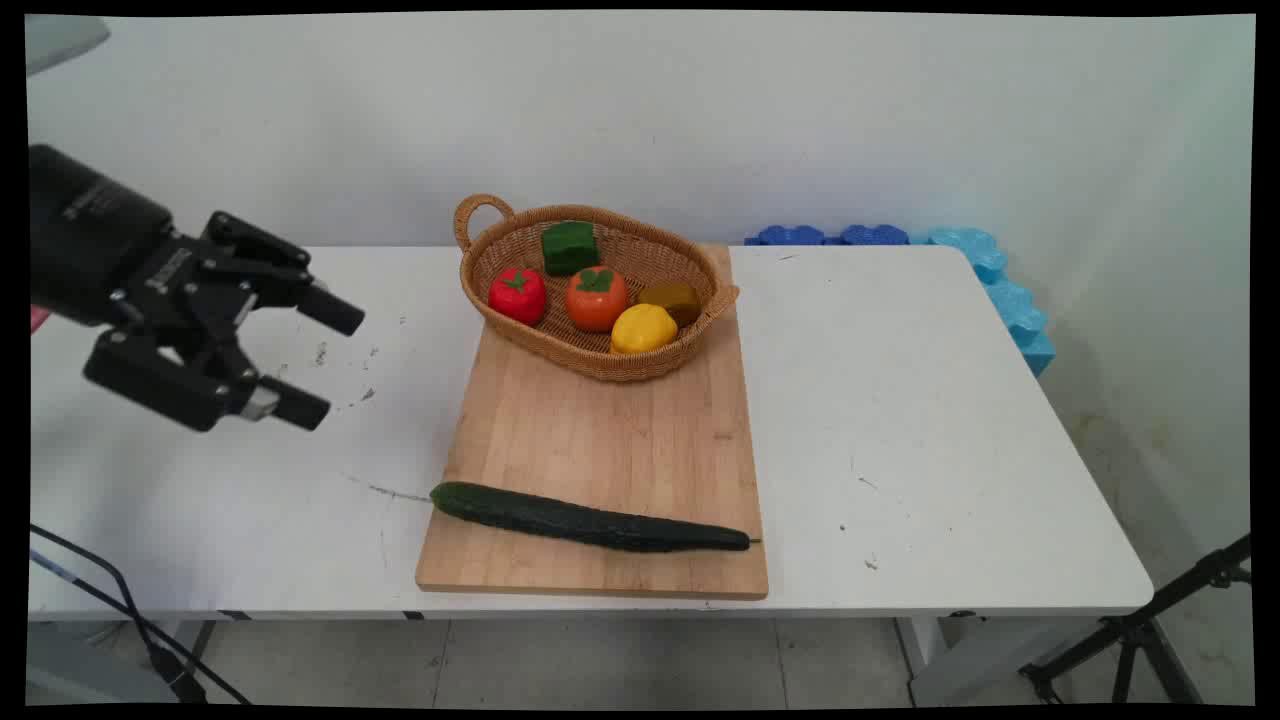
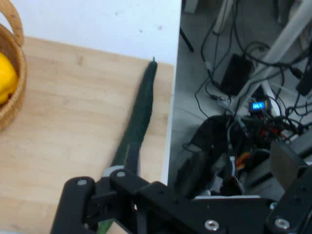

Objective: Pick up the potato from the vegetable basket

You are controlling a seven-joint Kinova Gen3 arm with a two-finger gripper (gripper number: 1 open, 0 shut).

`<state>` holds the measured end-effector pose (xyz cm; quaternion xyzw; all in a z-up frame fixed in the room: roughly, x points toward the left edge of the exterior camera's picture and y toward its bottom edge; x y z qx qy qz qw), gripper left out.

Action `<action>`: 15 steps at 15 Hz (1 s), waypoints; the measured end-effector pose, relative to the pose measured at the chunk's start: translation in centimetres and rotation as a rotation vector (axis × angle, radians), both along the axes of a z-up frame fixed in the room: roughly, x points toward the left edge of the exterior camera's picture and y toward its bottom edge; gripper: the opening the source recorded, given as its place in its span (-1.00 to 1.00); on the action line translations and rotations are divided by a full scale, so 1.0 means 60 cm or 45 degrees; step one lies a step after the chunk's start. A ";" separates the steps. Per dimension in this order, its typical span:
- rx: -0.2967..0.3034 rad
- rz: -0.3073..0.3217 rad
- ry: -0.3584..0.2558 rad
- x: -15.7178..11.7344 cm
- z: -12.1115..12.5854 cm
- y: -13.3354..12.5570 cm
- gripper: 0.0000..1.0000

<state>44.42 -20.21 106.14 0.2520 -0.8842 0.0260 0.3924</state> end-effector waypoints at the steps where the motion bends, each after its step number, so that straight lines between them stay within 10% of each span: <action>1: -0.002 0.015 0.011 -0.004 0.001 -0.007 1.00; 15: -0.056 0.353 -0.182 -0.060 0.000 -0.195 1.00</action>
